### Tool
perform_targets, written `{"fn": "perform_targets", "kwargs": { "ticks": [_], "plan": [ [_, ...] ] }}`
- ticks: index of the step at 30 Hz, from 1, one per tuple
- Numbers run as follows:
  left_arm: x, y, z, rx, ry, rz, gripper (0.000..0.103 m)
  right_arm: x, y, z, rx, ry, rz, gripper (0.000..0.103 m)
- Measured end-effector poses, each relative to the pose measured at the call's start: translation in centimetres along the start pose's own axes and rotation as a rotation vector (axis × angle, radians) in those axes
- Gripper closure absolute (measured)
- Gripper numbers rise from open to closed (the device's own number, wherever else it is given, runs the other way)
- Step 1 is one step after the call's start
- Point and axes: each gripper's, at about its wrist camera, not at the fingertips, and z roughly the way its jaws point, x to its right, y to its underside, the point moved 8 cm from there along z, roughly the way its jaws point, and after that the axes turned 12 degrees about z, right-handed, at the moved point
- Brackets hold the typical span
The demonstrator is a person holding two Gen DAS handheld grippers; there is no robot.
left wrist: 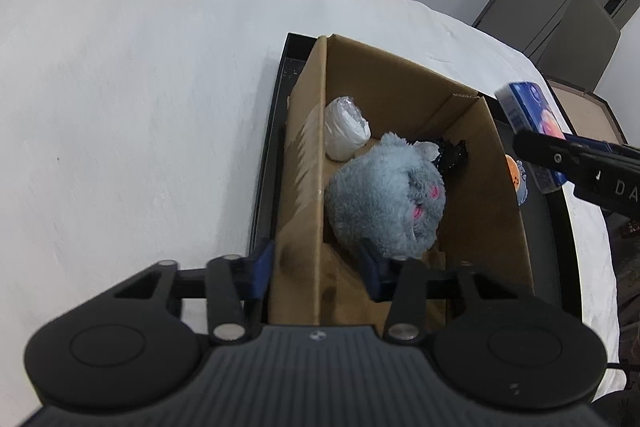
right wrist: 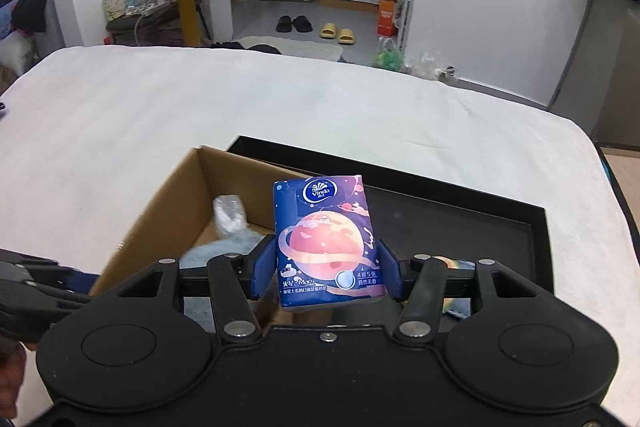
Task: Organize soft objects
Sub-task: 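Carry the tissue pack with the right gripper and release it into the box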
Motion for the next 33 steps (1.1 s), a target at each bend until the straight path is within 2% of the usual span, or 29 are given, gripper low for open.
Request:
{"fn": "perform_targets", "kwargs": {
  "ticks": [2,8,13,19,25,27,29,33],
  "plan": [
    [-0.2,0.2,0.1,-0.003,0.006,-0.009,0.072,-0.6,0.0,0.0,-0.002,-0.007,-0.009,0.050],
    [-0.8,0.5,0.0,0.010,0.006,-0.015,0.081,-2.1,0.0,0.2,-0.006,-0.017,-0.016,0.050],
    [-1.1,0.7,0.1,0.015,0.006,-0.016,0.082,-2.7,0.3,0.4,-0.018,-0.022,-0.013,0.049],
    [-1.2,0.8,-0.1,0.022,0.015,-0.019,0.081,-3.9,1.3,0.7,-0.049,-0.020,-0.076,0.038],
    [-1.3,0.9,-0.3,0.027,0.016,-0.025,0.081,-3.2,1.8,0.5,-0.065,0.006,-0.044,0.038],
    [-1.2,0.9,-0.3,0.027,0.014,-0.021,0.081,-2.9,2.0,0.3,-0.068,0.016,-0.034,0.034],
    [-1.1,0.9,-0.3,0.026,0.008,-0.014,0.081,-2.5,2.3,0.2,-0.061,0.024,-0.028,0.024],
    [-0.8,0.9,-0.5,0.028,-0.004,-0.009,0.081,-1.8,2.7,0.1,-0.055,0.033,-0.018,0.022]
  ]
}}
